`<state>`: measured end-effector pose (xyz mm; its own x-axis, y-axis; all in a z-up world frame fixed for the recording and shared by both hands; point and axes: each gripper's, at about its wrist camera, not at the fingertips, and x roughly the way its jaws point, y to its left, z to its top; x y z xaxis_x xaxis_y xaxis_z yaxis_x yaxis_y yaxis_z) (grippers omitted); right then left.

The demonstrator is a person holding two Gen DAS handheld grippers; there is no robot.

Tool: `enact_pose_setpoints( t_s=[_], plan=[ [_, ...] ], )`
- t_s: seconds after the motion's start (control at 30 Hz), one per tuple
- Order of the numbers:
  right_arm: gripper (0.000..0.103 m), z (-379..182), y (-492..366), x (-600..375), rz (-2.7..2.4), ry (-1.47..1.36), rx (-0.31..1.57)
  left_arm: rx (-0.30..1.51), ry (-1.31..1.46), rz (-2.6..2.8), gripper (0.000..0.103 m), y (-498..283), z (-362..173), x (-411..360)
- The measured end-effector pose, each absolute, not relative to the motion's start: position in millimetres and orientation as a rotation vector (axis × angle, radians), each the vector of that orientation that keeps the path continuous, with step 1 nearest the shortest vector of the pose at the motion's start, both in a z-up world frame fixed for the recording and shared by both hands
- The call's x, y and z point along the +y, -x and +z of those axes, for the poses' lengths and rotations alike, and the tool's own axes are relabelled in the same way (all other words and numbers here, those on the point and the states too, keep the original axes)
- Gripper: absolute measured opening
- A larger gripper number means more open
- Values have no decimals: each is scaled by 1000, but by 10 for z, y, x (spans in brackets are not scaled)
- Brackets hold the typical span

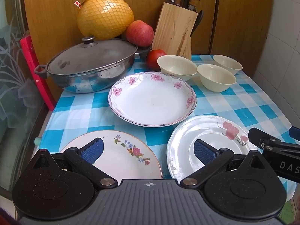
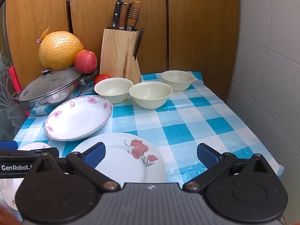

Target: Organize plates and bowls

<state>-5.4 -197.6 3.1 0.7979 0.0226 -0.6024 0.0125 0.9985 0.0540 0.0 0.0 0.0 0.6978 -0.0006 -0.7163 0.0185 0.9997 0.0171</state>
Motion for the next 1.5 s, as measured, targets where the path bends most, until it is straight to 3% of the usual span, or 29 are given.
enact_pose_setpoints(
  t_s=[1.5],
  plan=[
    [101, 38, 50, -1973, 10, -63, 644, 813, -36, -2, 103, -11, -29, 11]
  ],
)
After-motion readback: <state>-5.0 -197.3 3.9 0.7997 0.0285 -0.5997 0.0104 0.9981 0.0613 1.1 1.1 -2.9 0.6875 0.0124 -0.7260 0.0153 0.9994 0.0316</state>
